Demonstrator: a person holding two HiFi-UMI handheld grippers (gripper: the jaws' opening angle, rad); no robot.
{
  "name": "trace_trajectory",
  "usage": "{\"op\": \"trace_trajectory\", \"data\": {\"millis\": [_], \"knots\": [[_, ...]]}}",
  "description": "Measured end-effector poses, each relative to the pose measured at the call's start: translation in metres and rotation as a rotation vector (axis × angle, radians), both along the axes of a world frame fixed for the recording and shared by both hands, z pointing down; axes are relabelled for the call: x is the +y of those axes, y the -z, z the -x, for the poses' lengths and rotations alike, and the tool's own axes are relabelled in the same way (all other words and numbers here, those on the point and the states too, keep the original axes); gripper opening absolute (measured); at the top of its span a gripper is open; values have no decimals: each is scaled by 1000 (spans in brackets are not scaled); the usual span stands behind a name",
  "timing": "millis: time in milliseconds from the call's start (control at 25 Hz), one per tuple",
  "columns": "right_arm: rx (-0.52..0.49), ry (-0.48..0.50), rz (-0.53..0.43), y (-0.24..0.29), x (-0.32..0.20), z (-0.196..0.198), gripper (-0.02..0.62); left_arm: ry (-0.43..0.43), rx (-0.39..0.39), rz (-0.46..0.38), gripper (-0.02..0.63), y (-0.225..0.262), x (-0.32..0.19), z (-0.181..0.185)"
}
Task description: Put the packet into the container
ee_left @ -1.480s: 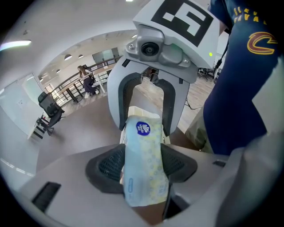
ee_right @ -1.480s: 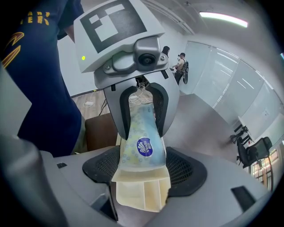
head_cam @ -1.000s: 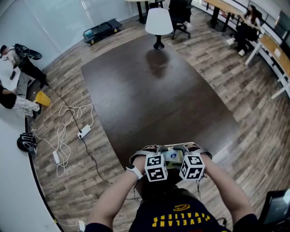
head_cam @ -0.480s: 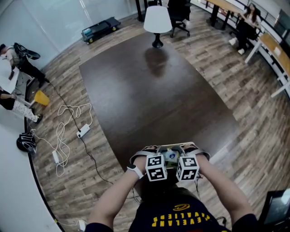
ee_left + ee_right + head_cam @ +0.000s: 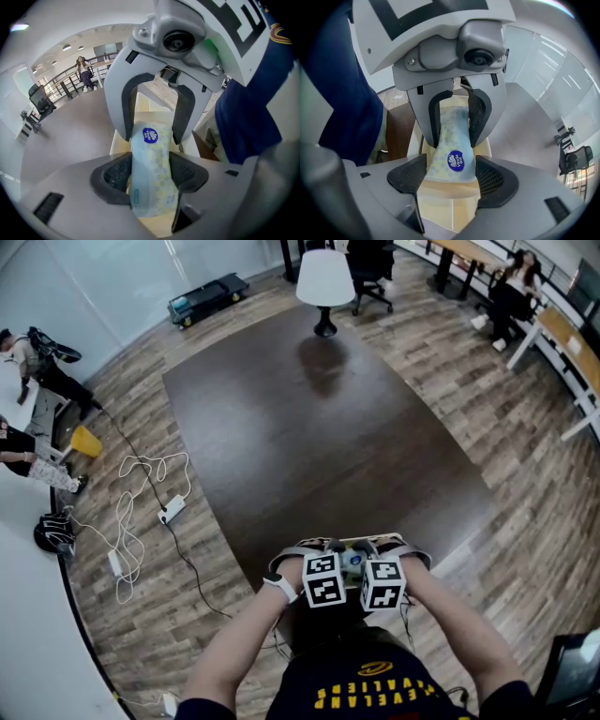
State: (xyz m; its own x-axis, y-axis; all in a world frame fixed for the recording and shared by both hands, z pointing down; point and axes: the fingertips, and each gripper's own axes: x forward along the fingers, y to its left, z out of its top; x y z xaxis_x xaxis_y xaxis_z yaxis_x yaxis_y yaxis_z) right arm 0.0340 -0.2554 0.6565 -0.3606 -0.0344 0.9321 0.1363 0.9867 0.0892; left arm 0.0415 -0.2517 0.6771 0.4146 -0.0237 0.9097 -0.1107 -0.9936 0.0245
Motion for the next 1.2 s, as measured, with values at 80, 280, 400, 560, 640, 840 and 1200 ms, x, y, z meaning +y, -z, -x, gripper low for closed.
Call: {"op": "trace_trajectory", "data": {"millis": [80, 280, 400, 560, 640, 840, 1200], "knots": [[1, 0, 4, -1, -2, -1, 334, -4, -3, 16, 239, 0, 1, -1], [3, -3, -14, -7, -5, -7, 334, 6, 4, 3, 239, 0, 1, -2], [-3, -14, -17, -10, -5, -10, 334, 24, 11, -14, 261, -1, 2, -1], [-11, -17, -14, -9, -7, -11, 334, 37, 7, -35, 272, 2, -1, 4], [-15, -15, -24, -7, -9, -11, 334, 51, 11, -48, 273, 5, -3, 8], [-52, -35, -36, 6, -12, -10, 334, 121, 47, -71, 273, 19, -7, 17], [-124, -84, -50, 25, -8, -11, 334, 285, 163, -112, 273, 49, -10, 26]]}}
